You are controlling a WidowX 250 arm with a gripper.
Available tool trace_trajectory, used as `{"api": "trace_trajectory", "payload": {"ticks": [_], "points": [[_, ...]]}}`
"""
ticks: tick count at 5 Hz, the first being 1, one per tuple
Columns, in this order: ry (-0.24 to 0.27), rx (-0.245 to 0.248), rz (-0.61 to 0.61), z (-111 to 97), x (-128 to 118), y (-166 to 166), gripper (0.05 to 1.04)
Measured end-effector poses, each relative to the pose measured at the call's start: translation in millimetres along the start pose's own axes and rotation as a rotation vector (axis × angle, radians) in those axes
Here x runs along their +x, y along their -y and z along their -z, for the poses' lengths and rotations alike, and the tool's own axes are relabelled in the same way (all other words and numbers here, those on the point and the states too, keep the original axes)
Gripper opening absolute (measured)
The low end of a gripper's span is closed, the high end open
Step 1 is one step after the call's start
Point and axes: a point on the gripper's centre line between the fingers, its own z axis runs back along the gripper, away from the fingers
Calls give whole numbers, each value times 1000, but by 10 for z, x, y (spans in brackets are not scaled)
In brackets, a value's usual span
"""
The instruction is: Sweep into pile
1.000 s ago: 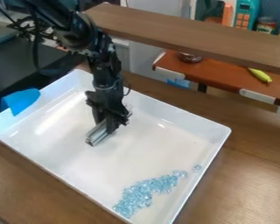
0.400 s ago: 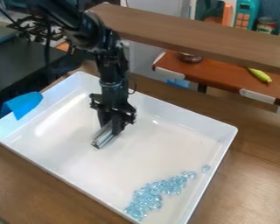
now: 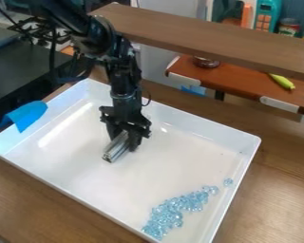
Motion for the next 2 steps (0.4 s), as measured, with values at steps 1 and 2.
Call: {"api": "trace_trajectory", "payload": {"ticks": [1, 2], "points": [[-18, -51, -12, -64, -120, 15, 992], [7, -148, -32, -404, -167, -70, 1003]]}}
